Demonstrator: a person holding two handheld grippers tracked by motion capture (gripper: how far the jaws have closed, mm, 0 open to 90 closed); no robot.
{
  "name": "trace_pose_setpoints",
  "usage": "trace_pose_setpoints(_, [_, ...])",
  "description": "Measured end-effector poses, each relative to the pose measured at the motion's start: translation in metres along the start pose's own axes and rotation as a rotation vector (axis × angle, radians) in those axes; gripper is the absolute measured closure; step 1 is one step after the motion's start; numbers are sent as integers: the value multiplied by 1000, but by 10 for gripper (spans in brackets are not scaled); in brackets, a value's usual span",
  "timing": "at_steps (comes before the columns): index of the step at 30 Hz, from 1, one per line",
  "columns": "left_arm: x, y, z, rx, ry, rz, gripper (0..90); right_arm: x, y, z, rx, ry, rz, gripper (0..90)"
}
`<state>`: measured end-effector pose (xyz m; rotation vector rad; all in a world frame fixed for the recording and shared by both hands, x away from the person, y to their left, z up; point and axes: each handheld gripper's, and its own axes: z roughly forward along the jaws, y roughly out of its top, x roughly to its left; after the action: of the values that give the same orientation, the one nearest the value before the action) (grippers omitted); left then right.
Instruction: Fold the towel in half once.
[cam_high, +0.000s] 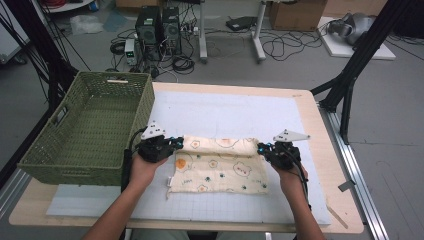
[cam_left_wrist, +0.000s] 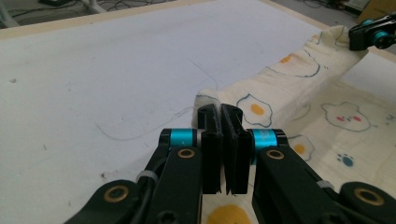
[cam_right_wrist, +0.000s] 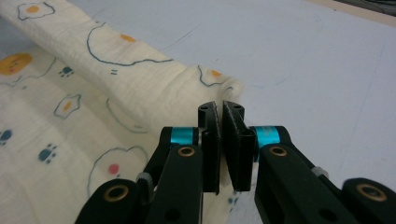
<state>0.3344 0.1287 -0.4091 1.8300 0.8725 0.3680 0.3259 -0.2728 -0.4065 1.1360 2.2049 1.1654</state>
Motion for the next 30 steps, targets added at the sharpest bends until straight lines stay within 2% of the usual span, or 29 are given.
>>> trace_pose_setpoints(3, [-6, -8, -4, 2, -6, 7, 860, 5, -9, -5, 7, 10, -1, 857])
trace_pose_setpoints(5, [-8, -13, -6, 0, -12, -2, 859, 8, -15, -7, 7, 15, -10, 856])
trace_pose_setpoints(8, [-11, -21, -8, 17, -21, -3, 859, 9, -23, -9, 16, 25, -8, 855])
trace_pose_setpoints(12, [-15, -31, -11, 30, -34, -2, 859, 13, -26, -14, 20, 38, -9, 854])
trace_pose_setpoints(15, [-18, -36, -15, 28, -52, -15, 858, 17, -30, -16, 32, 43, -23, 851])
trace_pose_setpoints(21, [-25, -41, -18, 59, -84, 2, 851, 18, -38, -17, 60, 54, -28, 846])
trace_pose_setpoints(27, [-24, -49, -23, 91, -93, -22, 836, 21, -44, -23, 78, 81, -36, 839])
trace_pose_setpoints(30, [-22, -49, -27, 94, -100, -37, 787, 21, -46, -25, 85, 105, -29, 818])
